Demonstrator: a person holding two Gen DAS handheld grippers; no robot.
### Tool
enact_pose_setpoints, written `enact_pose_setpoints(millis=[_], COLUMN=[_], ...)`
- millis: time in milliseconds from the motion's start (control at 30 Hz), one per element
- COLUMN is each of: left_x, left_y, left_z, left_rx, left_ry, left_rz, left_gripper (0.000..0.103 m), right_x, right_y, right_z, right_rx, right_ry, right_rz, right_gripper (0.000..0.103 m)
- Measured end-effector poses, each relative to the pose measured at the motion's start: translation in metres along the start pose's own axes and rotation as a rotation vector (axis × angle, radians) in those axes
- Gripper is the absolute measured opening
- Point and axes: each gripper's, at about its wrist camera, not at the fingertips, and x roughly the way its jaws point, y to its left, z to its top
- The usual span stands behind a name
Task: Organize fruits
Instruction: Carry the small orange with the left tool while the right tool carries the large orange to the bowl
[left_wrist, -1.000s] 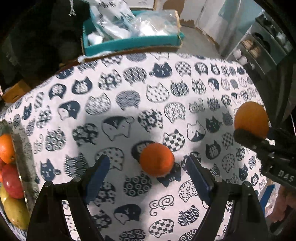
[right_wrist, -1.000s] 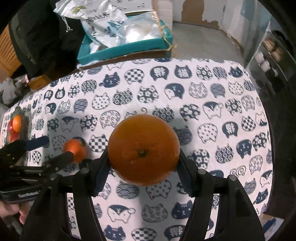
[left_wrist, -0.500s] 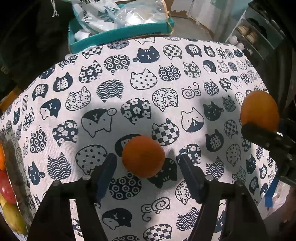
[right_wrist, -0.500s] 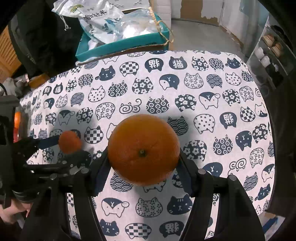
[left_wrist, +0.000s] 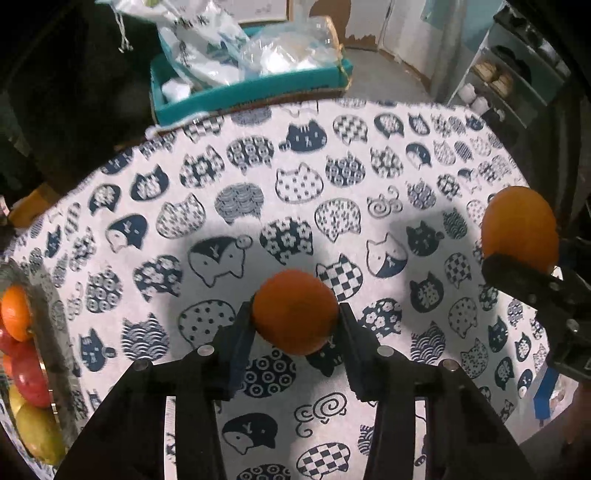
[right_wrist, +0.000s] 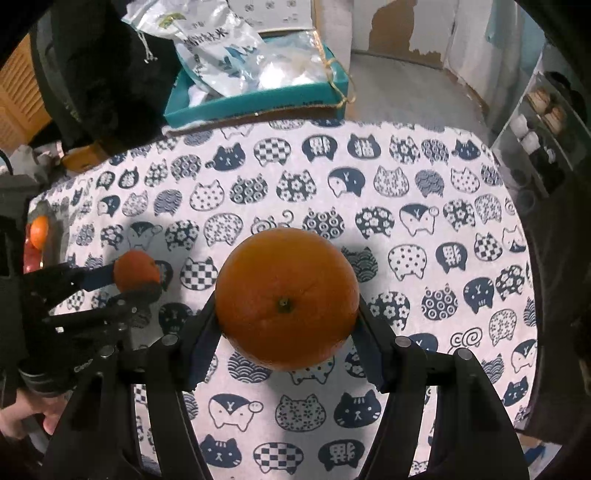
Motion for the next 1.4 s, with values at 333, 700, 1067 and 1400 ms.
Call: enact_pose_setpoints(millis=[333, 700, 1067, 1400], left_x=[-0.061, -0.128, -0.179, -0.208], left_y=[0.007, 0.007, 0.02, 0.051], left_z=[0.003, -0.003, -0.018, -0.032], left_rx=[-0.011, 0.004, 0.019, -0.028], left_ry=[-0.116, -0.238, -0.337, -0.391], left_rz=[-0.012, -0.05, -0.052, -0.044], left_gripper=[0.045, 0.044, 0.044, 0.044], right_x=[-0.037, -0.084, -0.125, -0.139], right_y=[0.013, 0.034, 0.062, 0.092], right_z=[0.011, 0.014, 0.014, 0.018], right_rx=[-0.017, -0.081, -0.145, -0.193], right_ry=[-0.082, -0.179, -0.262, -0.29], right_rz=[0.032, 0.042, 0.08, 0.139], right_gripper=[0.066, 0.066, 0.066, 0.066])
